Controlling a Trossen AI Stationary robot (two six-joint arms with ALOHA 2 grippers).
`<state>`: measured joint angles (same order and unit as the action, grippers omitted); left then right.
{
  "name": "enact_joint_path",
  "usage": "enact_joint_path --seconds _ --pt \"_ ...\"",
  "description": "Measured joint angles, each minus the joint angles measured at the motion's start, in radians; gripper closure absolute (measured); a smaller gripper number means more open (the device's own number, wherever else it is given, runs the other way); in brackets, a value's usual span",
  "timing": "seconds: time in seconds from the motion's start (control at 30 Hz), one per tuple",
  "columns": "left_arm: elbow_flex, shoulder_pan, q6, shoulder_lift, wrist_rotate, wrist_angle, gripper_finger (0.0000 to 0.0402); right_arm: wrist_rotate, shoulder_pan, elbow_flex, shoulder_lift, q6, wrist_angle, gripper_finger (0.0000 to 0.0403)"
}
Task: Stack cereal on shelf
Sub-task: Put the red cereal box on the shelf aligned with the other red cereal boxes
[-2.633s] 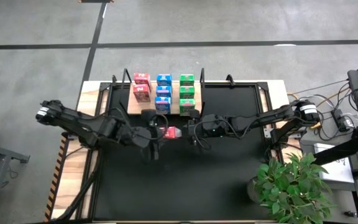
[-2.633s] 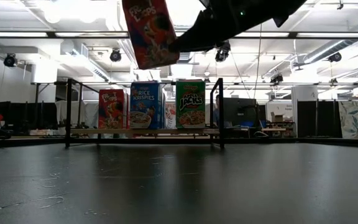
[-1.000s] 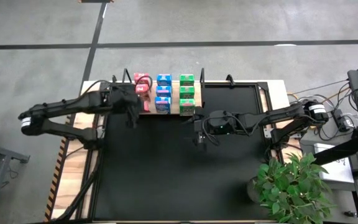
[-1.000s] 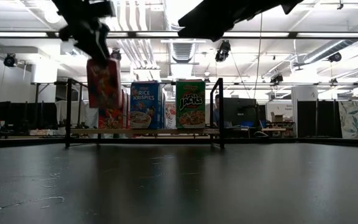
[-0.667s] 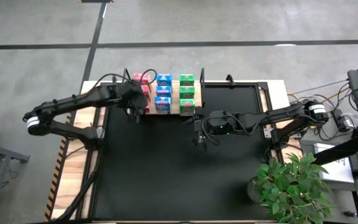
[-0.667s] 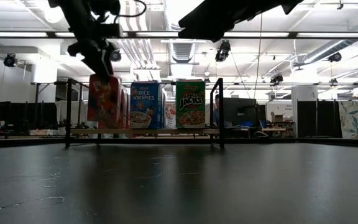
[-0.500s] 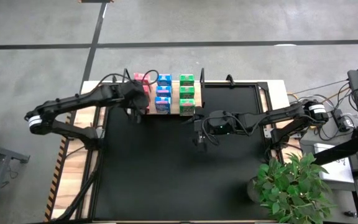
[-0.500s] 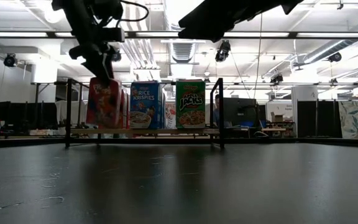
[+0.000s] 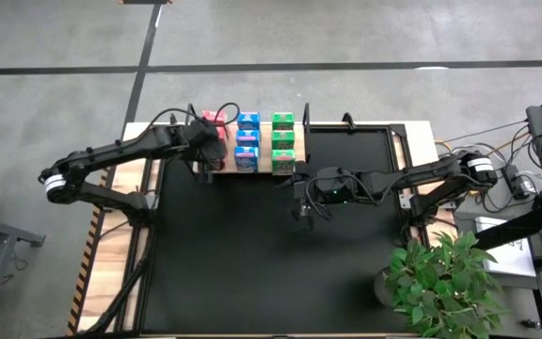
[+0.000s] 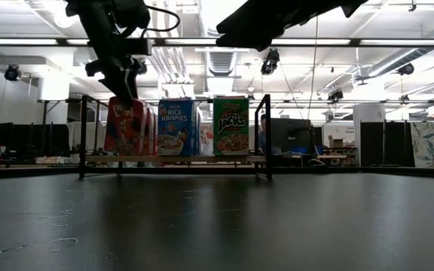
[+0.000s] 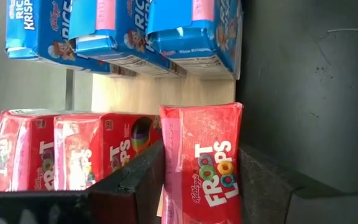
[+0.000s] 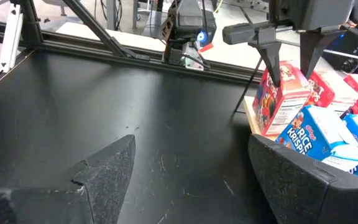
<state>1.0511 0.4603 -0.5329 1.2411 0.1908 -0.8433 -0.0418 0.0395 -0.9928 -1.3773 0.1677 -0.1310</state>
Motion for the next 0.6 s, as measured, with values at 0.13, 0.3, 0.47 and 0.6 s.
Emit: enact_joint_path --seconds 0.13,0.3,0.47,0.6 --pt "0.0 0.014 -0.009 0.0 0.0 0.01 0.0217 0.0 0.0 0.0 0.0 0.0 0.0 0.0097" --pt "0.0 0.018 -0.025 0.0 0.0 0.014 0.0201 0.0 0.0 0.0 0.0 -0.003 0.0 0.0098" --pt "0.0 0.018 -0.028 -0.001 0.0 0.014 0.02 0.0 0.0 0.0 0.0 -0.005 0.0 0.0096" --pt "0.017 0.018 -0.035 -0.012 0.0 -0.001 0.0201 0.0 0.0 0.0 0.0 -0.013 0.0 0.0094"
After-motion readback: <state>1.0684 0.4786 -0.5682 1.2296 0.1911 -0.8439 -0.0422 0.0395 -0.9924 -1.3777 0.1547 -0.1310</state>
